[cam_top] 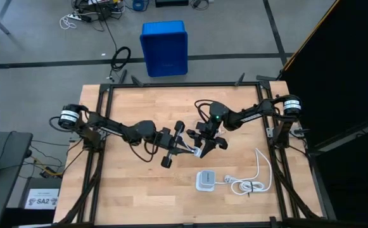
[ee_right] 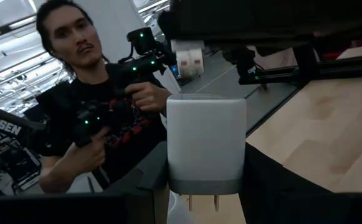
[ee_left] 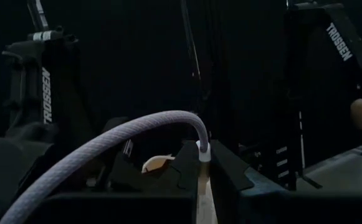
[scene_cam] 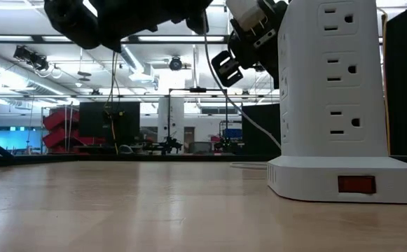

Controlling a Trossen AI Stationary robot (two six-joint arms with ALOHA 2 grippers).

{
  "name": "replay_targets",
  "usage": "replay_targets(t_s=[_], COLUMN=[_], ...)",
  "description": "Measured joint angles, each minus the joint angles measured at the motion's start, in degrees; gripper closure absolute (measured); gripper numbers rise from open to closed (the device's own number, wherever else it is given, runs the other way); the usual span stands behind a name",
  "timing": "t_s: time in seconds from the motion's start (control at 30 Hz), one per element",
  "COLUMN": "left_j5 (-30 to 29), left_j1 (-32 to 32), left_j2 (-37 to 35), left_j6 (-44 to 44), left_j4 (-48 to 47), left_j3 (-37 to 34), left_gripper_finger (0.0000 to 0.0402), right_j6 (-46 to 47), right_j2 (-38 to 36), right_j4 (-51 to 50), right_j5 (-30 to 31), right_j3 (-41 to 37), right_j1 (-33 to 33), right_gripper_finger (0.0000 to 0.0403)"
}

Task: Insert USB
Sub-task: Insert the white usb cable into the white charger adapter

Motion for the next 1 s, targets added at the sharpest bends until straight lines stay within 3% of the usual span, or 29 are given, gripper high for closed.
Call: replay_targets(t_s=[1.0], left_j5=[0.0], left_j1=[0.5], left_j2=[-0.2], left_j6=[0.4], left_j4=[-2.9], left_j3=[0.1], left_gripper_finger=[0.0402], right_j6=[-1.0], right_j2=[0.0], right_j4=[4.7], right_j5=[2.7], right_j3=[-0.1], right_j1=[0.2], right_gripper_finger=[0.0293])
